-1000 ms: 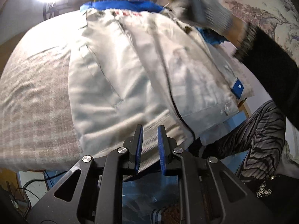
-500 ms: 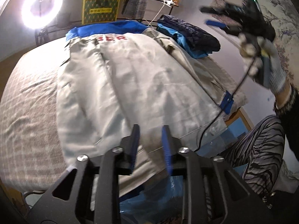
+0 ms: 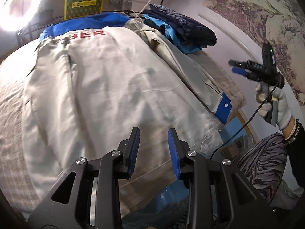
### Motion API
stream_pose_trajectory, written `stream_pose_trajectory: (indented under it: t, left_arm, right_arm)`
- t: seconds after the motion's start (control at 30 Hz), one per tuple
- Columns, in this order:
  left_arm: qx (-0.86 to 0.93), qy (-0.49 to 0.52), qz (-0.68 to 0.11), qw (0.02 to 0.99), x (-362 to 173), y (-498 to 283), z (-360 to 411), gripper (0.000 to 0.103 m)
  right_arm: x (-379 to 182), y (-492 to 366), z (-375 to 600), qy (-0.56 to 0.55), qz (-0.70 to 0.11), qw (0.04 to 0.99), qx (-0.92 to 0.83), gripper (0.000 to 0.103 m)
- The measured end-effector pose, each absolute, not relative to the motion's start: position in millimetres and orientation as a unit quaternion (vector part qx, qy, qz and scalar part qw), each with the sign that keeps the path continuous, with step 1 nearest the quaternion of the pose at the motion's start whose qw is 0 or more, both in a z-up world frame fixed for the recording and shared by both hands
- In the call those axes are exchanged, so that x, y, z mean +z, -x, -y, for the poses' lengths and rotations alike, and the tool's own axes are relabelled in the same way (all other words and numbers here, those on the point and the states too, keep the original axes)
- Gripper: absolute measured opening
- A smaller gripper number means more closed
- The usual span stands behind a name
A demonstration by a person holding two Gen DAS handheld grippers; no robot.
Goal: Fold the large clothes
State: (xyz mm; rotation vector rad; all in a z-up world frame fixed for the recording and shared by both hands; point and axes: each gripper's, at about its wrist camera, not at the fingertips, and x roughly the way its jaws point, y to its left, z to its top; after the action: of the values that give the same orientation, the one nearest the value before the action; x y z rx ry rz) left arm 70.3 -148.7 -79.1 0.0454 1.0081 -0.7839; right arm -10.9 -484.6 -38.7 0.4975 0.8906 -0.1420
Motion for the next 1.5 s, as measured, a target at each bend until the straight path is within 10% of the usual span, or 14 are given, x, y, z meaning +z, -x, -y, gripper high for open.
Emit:
stream_pose_trajectory:
  t: [0.53,0.8,1.5]
  left_arm:
    - [-0.371,-0.039,-0.485,0.791,-103.6,-95.6,188.9,0.025]
    - [-0.353,-0.034,-0.488,0.798,-106.3,-102.1,180.8,0.024]
    - [-0.308,0.017,-0.463,0.831,-85.3,-116.0,138.6,0.024]
  right_arm:
    - [-132.8,4.2,513.2,-0.243,-0.537,0.803,-0.092,0.065]
    - [-134.1,-2.8,499.0,-0.202,-0.558,0.8,-0.084,0.004]
    - [18.2,6.7,364.4,-0.099,-0.37,0.922,0.062,0.002]
